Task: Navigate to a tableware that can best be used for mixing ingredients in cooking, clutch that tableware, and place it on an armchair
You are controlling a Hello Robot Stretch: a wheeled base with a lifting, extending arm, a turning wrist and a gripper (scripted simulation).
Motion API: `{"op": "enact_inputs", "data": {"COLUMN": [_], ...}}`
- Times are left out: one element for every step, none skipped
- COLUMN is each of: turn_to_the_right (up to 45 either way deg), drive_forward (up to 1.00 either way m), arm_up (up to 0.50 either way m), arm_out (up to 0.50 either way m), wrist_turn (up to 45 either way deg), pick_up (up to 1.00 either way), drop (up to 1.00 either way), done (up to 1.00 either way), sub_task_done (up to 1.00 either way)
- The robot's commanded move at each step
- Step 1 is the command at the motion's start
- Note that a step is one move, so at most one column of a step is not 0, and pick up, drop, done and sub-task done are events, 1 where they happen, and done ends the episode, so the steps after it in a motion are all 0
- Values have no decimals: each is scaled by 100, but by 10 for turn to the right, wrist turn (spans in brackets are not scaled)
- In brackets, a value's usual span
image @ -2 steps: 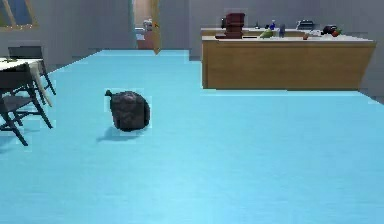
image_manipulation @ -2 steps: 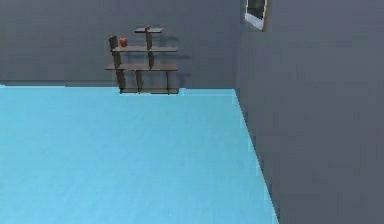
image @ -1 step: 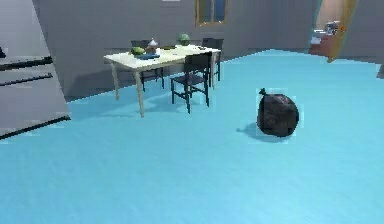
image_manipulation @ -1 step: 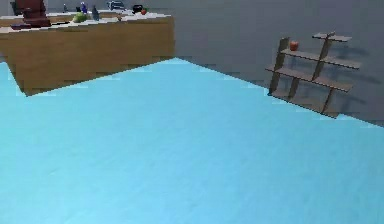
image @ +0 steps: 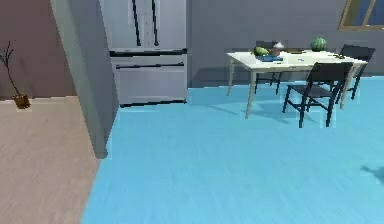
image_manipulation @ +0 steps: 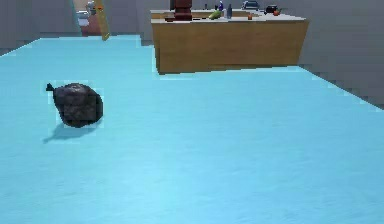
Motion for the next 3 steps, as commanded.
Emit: {"op": "enact_inputs", "data": {"turn_to_the_right": [0, -450, -90], "drive_forward": [25, 0, 0], "arm_up": [0, 0, 0], "arm_out": [0, 0, 0], "wrist_turn": [0, 0, 0], "pick_up": [0, 0, 0], "drop": [0, 0, 0], "done": [0, 0, 0], "sub_task_done": [0, 0, 0]}}
